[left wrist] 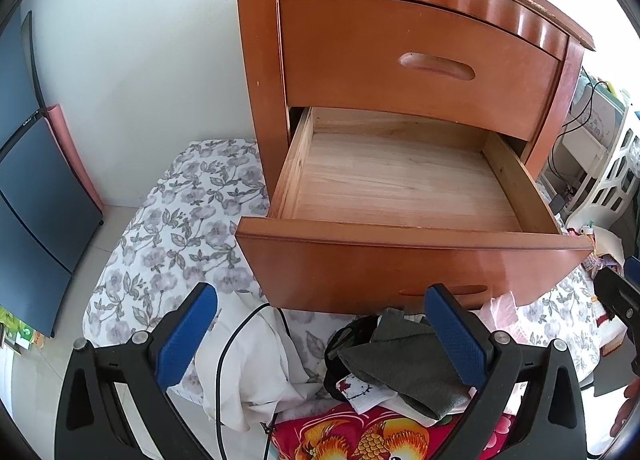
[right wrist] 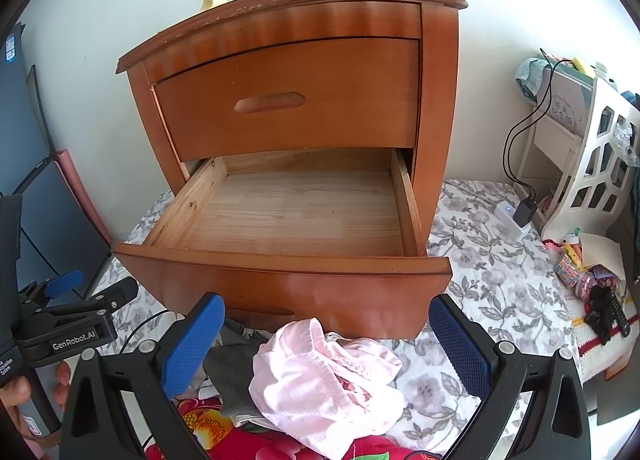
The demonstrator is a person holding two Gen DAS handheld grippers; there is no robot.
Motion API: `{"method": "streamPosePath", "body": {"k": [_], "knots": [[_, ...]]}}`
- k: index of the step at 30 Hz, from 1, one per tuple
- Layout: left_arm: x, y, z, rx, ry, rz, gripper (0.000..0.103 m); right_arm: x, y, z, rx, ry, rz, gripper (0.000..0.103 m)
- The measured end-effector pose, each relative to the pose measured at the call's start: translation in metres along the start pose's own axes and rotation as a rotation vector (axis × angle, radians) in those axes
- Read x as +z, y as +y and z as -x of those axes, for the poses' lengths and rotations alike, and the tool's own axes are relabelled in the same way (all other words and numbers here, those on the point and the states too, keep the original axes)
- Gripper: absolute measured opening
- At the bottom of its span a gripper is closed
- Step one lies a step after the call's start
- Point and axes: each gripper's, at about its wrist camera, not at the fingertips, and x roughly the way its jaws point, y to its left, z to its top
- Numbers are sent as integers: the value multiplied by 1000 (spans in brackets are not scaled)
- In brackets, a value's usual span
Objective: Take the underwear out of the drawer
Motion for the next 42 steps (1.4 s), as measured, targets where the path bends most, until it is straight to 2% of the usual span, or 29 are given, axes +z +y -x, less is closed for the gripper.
{"method": "streamPosePath", "body": {"k": [42], "knots": [[-5, 6, -5, 6, 28, 22, 103, -4, 6, -1, 6, 14, 22, 103]]}}
